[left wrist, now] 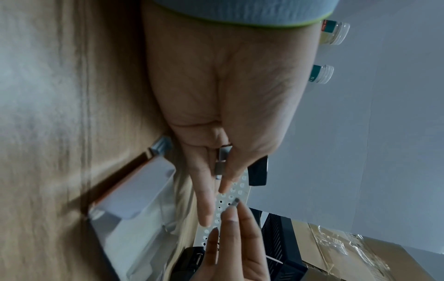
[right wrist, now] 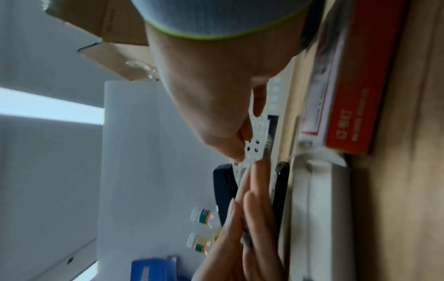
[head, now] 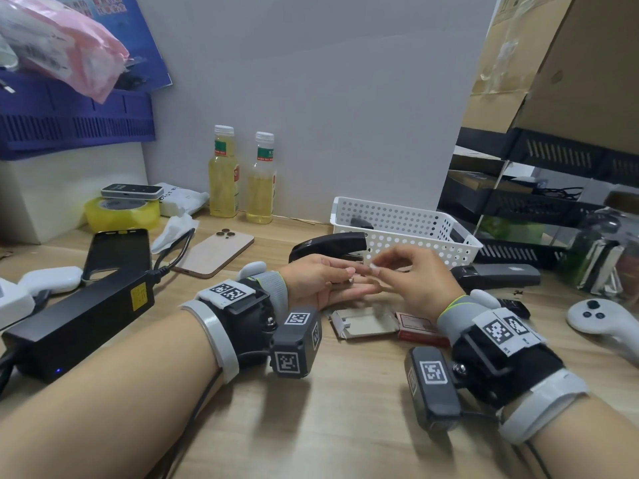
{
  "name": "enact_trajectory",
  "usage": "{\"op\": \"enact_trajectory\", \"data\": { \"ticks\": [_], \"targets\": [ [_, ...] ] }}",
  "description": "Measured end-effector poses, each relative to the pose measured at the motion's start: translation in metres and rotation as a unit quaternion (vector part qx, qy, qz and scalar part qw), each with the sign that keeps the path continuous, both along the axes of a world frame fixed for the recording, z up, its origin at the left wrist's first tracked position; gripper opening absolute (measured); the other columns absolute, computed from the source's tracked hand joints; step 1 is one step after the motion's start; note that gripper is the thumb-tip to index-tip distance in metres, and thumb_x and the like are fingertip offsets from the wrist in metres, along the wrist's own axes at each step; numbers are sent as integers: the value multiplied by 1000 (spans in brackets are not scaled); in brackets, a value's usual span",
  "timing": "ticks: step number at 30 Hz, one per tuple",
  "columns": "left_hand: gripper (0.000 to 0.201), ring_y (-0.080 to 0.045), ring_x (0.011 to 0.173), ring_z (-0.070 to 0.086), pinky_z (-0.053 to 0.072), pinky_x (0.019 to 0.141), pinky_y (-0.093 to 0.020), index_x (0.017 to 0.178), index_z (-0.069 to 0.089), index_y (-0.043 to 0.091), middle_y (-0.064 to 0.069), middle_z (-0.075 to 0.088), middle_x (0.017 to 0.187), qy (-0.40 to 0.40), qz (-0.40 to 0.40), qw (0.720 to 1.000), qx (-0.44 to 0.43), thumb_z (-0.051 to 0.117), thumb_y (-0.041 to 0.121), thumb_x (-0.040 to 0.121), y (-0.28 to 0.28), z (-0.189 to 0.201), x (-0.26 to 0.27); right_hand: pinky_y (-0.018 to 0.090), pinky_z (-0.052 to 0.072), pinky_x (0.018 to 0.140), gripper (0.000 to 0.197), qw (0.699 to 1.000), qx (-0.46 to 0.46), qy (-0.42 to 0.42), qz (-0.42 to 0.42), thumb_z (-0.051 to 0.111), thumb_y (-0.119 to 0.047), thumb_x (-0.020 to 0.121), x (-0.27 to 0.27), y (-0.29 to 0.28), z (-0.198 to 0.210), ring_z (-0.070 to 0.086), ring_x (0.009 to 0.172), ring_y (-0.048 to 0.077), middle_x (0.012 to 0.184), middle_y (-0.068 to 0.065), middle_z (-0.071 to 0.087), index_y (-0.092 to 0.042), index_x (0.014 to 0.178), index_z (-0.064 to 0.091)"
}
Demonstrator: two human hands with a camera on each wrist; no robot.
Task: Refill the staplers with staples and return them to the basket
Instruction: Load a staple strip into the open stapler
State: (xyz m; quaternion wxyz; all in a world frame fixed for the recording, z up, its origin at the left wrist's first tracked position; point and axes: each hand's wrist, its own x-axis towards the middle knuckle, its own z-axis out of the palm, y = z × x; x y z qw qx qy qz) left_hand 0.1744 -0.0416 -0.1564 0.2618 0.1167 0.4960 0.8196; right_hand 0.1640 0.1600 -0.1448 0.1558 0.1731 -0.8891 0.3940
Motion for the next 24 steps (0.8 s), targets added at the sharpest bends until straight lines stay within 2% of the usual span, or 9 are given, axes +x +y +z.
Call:
{"op": "enact_trajectory", "data": {
  "ticks": [2,5,7,9,12,16,20,24],
  "targets": [
    [35,-36,114,65,56,93,-31,131,47,-18,-36,60,123,-8,-6,1000,9,35,-1,104,0,1,2,30,55,88,4,998,-42,9,-43,76,-19,84,-11,10,-5,70,85,12,85,-6,74,-21,87,75],
    [35,-28,91,75,60,80,-25,125,51,-18,-29,69,105,-7,21,1000,-2,37,7,105,1,-1,0,37,55,91,4,996,-56,-18,-65,77,-18,83,-23,17,-10,71,84,15,84,-4,75,-19,86,76],
    [32,-19,74,75,60,67,-19,115,59,-12,-22,73,92,-10,36,999,-26,41,13,105,1,-1,-3,35,55,92,7,996,-47,-36,-60,77,-19,83,-28,15,-13,71,86,15,86,-2,75,-17,89,76],
    [30,-10,58,68,54,51,-14,102,62,-5,-15,73,80,-5,43,998,-52,42,17,105,1,-1,-4,32,54,92,9,997,-42,-47,-47,78,-20,83,-31,11,-13,71,87,13,87,-3,75,-17,91,77],
    [30,-7,51,56,44,42,-12,97,62,-3,-10,67,73,10,52,997,-58,40,16,106,2,0,-5,29,53,91,7,998,-29,-54,-30,78,-19,82,-33,5,-13,71,90,13,87,-4,76,-20,89,76],
    [30,-7,51,52,39,42,-11,99,63,-3,-8,64,73,13,52,997,-58,39,14,106,4,-3,-7,32,54,92,9,998,-6,-58,-26,78,-23,82,-37,1,-15,71,89,12,87,-5,76,-20,90,78],
    [24,-9,58,60,46,49,-13,104,65,-5,-13,68,84,14,60,996,-70,43,2,102,3,-5,-10,35,54,94,10,998,0,-65,-24,78,-24,82,-36,0,-15,71,89,10,86,-6,76,-21,91,78],
    [29,-14,71,70,53,58,-16,107,65,-6,-20,69,99,4,48,997,-63,38,-12,98,0,-6,-13,36,54,95,11,997,-1,-74,-30,76,-24,83,-32,2,-13,71,90,9,89,-7,76,-23,94,78]
  ]
}}
